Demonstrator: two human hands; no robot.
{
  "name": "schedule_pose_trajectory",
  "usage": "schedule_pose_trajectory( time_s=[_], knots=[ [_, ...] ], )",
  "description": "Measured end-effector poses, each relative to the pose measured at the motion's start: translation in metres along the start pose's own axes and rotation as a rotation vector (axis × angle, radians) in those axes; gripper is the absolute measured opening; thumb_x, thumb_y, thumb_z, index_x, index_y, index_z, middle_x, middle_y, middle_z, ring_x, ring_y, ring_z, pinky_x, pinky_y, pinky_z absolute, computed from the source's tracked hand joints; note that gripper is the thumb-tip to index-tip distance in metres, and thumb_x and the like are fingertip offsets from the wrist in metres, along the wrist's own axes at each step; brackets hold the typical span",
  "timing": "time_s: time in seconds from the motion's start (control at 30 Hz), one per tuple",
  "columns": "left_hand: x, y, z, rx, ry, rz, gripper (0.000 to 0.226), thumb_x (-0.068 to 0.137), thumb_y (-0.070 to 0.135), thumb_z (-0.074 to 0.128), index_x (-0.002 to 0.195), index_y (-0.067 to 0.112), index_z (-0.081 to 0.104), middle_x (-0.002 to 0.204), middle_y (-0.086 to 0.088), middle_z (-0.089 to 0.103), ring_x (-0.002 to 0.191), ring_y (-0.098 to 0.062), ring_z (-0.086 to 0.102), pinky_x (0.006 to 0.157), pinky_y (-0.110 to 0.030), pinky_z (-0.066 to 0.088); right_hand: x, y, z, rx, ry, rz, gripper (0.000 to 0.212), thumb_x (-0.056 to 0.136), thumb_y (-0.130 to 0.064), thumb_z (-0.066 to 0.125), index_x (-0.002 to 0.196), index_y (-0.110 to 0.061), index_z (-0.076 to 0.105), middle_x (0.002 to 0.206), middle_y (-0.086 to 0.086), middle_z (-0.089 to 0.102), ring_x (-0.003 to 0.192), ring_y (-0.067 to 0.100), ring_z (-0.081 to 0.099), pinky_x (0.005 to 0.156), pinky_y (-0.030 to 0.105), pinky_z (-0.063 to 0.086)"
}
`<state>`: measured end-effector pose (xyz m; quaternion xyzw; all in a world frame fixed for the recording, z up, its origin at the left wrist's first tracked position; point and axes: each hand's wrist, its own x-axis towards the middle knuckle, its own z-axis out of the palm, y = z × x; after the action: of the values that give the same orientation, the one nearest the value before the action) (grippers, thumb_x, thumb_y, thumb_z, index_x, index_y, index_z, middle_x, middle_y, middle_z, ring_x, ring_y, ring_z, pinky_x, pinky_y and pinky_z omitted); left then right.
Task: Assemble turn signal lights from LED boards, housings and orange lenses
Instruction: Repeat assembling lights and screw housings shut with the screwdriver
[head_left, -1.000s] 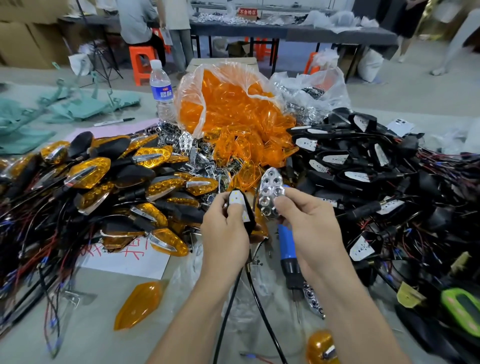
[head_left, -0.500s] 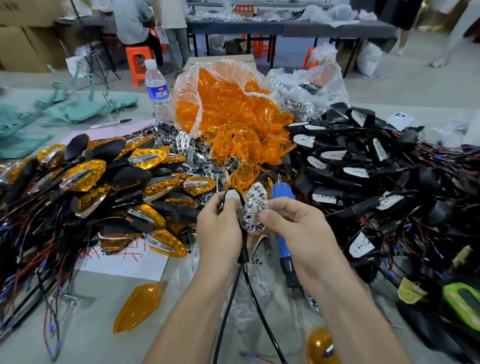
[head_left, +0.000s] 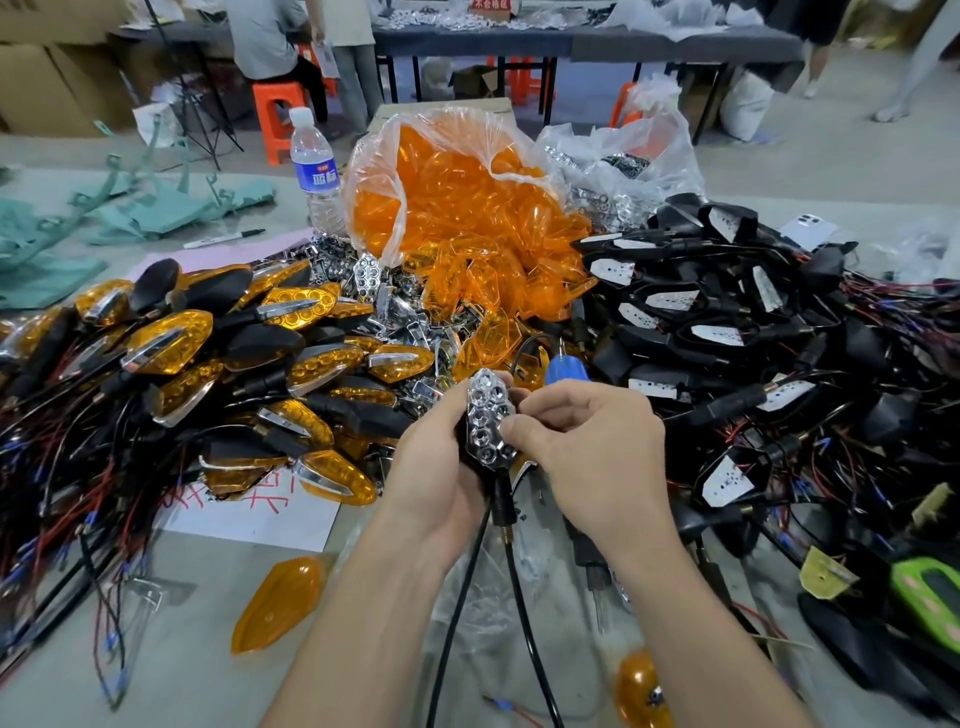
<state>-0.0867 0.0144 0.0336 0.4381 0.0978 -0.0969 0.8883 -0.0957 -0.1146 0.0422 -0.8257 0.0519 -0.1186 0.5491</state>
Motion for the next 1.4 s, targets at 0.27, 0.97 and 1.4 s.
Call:
schedule_pose_trajectory(
  time_s=[0.27, 0.97, 1.4],
  knots=[
    [-0.001, -0.004, 0.000, 0.150, -0.030, 0.078, 0.034, 0.105, 0.008, 0.050, 0.094, 0.020, 0.080, 0.107, -0.020, 0.074, 0.098, -0.027, 0.071, 0.082, -0.034, 0.063, 0.000, -0.004, -0.001, -0.107, -0.056, -0.103, 0.024, 0.071, -0.023, 0.093, 0.064, -0.022, 0.070, 0.058, -0.013, 0.066, 0.055, 0.007, 0.059, 0.068, 0.028, 0.047],
    [-0.001, 0.015, -0.012, 0.276, -0.010, 0.222, 0.038, 0.111, 0.018, 0.044, 0.119, 0.031, 0.079, 0.122, -0.005, 0.077, 0.114, -0.023, 0.073, 0.095, -0.043, 0.061, -0.009, 0.019, 0.004, 0.378, -0.244, 0.132, 0.022, 0.093, -0.017, 0.072, 0.091, -0.036, 0.084, 0.088, 0.001, 0.081, 0.078, 0.012, 0.074, 0.076, 0.033, 0.063],
    [0.008, 0.007, -0.016, 0.576, 0.090, 0.442, 0.027, 0.100, 0.021, 0.062, 0.103, 0.037, 0.083, 0.091, -0.011, 0.069, 0.088, -0.022, 0.057, 0.085, -0.041, 0.056, -0.013, 0.014, 0.014, 0.416, -0.184, 0.156, 0.013, 0.093, -0.014, 0.075, 0.091, -0.023, 0.083, 0.080, 0.002, 0.077, 0.071, 0.010, 0.066, 0.069, 0.032, 0.056]
  ],
)
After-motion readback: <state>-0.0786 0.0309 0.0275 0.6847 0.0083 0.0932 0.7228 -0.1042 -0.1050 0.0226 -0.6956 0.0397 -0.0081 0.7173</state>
